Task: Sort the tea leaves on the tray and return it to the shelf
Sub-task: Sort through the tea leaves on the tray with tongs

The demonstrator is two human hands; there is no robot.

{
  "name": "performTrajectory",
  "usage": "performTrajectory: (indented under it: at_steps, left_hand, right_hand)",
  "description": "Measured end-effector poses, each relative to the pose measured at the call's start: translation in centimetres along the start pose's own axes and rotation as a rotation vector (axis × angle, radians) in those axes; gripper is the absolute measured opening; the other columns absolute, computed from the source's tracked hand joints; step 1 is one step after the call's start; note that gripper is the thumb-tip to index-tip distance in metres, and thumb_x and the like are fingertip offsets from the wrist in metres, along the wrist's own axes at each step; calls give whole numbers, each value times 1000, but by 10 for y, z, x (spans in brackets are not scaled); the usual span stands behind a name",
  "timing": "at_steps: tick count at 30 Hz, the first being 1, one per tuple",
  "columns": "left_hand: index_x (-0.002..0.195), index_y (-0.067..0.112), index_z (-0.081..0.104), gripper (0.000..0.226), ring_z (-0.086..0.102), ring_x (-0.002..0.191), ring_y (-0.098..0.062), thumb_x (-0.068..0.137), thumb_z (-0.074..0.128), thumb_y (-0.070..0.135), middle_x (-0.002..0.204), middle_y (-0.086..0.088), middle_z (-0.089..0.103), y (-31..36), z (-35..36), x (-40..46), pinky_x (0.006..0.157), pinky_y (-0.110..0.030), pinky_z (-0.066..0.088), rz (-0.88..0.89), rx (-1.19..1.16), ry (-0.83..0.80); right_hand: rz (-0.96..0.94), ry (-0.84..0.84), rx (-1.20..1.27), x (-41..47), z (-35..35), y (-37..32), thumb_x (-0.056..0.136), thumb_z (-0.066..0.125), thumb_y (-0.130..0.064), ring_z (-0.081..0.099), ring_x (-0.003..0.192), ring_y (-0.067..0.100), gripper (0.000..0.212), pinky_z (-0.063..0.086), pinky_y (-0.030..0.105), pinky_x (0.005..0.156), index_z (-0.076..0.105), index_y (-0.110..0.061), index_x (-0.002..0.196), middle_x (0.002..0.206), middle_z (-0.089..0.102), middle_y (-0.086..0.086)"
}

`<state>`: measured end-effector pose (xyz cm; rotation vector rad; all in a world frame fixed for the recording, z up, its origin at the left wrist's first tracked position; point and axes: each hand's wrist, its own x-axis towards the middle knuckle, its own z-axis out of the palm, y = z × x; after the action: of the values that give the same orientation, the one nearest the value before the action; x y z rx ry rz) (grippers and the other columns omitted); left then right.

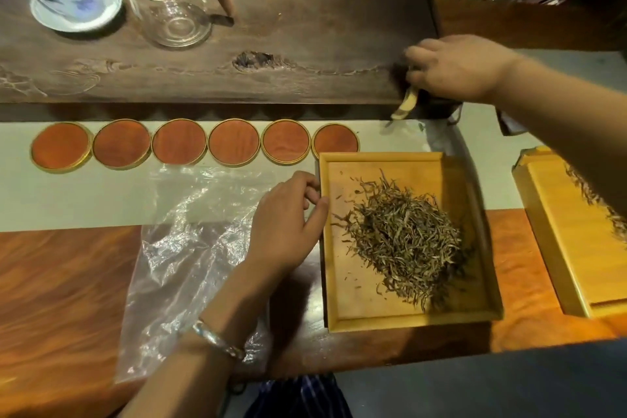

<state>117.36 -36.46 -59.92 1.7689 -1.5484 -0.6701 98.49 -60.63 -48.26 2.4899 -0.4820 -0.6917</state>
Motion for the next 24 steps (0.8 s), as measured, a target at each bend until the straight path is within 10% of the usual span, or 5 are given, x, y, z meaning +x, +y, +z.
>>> performTrajectory:
  at_steps: [6,13,19,24]
  left_hand:
    - [126,30,46,39,52,78,-4,89,51,40,86,18,60,-6,5,-2,65,-37,51,4,-46,49]
    - [126,32,49,38,58,79,-5,89,54,38,85,15,62,-5,4,-2,63,-37,53,-14,-41,62]
    - [124,37,49,35,63,92,-5,89,54,40,82,16,62,-8,9,-3,66,-30,51,-19,-37,87]
    - [124,38,50,36,61,83,-6,89,56,41,81,16,61,-10,9,-2,65,-29,48,-20,-41,106]
  right_hand:
    - [291,232,255,-29,-2,-15,84,55,-19,59,78,43,28,52,52,69,46,-1,104,89,58,29]
    - [982,591,1048,-128,-29,-113,103,26,-28,38,65,12,29,18,29,58,48,-8,100,79,48,3]
    - [1129,511,1431,-183,-39,-228,101,39,-31,51,69,5,18,37,19,59,53,-19,99,78,54,-8]
    - [1089,403,1189,-177,-43,-256,94,51,-21,54,82,19,26,41,30,63,57,-2,110,96,59,9]
